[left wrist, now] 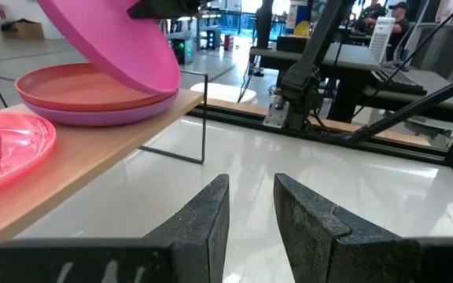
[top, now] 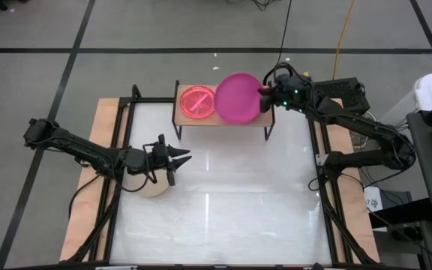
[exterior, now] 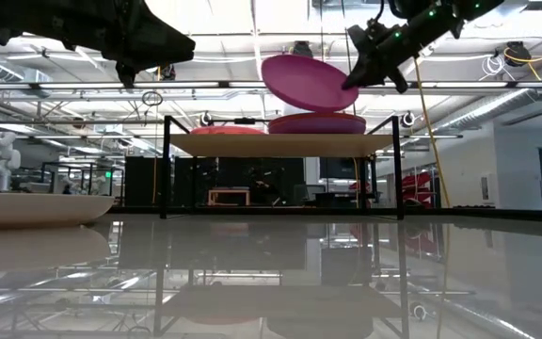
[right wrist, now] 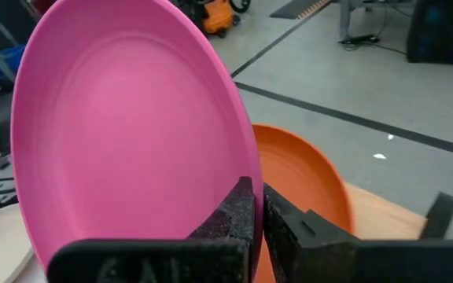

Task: Place and stack plates onto a shelf
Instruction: Stack the big pink plate on top of the big orange plate on the shelf, then stack the big white plate on top of the big pink plate on the shelf

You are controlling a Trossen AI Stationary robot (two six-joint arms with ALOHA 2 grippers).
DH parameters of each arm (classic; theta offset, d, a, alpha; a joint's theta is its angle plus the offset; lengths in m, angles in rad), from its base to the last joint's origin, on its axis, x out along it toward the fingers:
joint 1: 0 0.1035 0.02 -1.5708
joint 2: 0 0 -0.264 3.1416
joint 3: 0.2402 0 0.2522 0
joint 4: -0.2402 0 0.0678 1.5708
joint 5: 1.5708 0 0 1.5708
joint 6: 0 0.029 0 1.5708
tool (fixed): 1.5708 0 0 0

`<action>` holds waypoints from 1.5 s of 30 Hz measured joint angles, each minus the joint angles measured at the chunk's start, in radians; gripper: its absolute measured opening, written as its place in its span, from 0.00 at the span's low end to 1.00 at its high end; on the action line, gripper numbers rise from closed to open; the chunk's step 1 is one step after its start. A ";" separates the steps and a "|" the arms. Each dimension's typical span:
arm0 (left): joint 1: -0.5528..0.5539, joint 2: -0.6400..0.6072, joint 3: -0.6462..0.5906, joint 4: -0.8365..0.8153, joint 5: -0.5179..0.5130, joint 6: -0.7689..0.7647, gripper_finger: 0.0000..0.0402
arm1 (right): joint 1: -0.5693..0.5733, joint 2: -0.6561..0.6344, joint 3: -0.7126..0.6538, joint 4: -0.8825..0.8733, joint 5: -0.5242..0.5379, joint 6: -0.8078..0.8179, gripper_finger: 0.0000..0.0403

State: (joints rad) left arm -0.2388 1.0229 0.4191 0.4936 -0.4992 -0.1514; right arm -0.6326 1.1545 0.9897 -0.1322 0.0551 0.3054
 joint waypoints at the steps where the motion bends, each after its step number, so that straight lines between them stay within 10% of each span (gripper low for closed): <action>1: 0.001 0.000 0.000 0.000 0.000 0.005 0.26 | -0.009 0.000 0.000 0.000 0.000 0.000 0.01; 18: 0.004 0.000 0.000 0.001 0.000 0.011 0.26 | -0.069 0.000 -0.047 -0.014 0.000 -0.036 0.02; 31: 0.011 0.000 0.000 0.000 -0.001 0.018 0.26 | -0.066 0.000 -0.050 0.039 -0.010 -0.060 0.32; 45: 0.016 0.000 0.025 -0.174 -0.136 -0.073 0.26 | 0.115 -0.049 -0.050 0.233 -0.424 -0.199 0.37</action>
State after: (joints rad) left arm -0.2233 1.0229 0.4443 0.3196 -0.6352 -0.2246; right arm -0.5172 1.1058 0.9394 0.1013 -0.3692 0.1066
